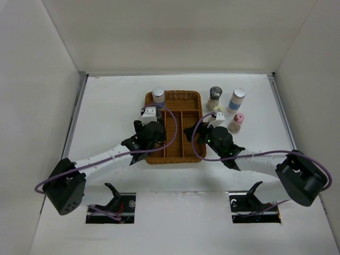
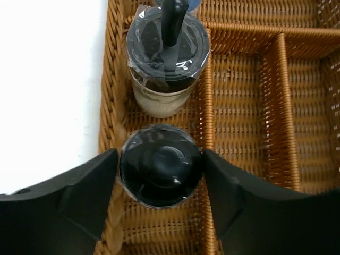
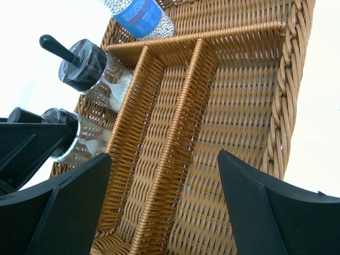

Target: Organize the condiment bottles

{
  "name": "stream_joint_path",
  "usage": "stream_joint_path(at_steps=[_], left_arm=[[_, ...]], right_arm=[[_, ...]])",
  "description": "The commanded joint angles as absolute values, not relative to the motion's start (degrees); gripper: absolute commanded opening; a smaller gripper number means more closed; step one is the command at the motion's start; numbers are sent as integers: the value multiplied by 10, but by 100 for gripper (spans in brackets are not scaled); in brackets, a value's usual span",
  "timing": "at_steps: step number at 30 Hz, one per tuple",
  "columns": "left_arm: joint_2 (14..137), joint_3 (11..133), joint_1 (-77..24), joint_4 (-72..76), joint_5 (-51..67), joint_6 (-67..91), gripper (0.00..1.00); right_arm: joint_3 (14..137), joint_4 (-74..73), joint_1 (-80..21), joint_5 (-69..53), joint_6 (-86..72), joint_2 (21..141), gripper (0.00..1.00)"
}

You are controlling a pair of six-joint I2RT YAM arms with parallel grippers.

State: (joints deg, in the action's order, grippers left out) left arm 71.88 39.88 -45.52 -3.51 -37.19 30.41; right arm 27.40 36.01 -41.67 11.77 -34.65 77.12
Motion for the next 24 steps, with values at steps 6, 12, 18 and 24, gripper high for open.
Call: stream_joint_path(at_steps=[6,12,18,24], left_arm=[[677,378,-446,3,-366,300,87],[553,310,-429,116,-388,289,89],[419,237,-357,211,-388,287,79],[417,179,-248,236,-337,364,43]], right_arm=[[295,381,-419,128,-325,759,86],[301,373,-435,143,-294,749,53],[316,350,-444,158,-265,731,26],[372,269,-425,179,-264,716,26]])
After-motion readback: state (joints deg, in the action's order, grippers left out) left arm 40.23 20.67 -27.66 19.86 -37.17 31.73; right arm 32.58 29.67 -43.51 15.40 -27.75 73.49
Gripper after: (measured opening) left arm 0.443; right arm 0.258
